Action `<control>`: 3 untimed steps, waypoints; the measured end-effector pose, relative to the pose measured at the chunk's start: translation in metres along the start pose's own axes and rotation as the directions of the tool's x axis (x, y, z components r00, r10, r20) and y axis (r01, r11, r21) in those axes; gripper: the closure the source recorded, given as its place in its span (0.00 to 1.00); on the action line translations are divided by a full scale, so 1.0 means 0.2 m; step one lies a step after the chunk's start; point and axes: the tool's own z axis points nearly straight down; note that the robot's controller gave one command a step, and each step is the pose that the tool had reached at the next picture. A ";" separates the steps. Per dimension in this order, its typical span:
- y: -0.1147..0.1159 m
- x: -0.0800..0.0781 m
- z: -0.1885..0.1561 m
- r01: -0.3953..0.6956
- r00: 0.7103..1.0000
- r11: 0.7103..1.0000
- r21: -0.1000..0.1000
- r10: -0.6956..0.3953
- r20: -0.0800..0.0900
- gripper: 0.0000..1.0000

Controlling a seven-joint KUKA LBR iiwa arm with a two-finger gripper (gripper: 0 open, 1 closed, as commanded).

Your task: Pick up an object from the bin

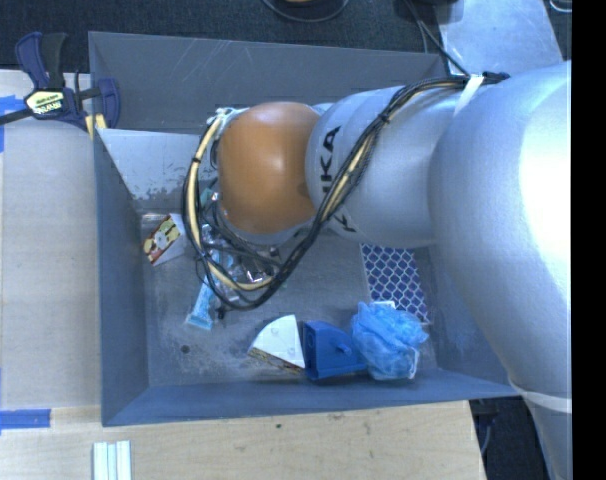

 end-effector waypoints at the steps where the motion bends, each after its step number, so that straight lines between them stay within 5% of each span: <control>1: -0.14 -0.04 0.12 0.154 0.988 0.988 -0.001 -0.154 0.003 0.00; 3: -0.15 -0.05 0.11 0.151 0.988 0.988 -0.001 -0.151 0.005 0.00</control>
Offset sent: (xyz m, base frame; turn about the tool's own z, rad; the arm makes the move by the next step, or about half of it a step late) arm 0.0144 -0.0310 -0.0263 -0.1117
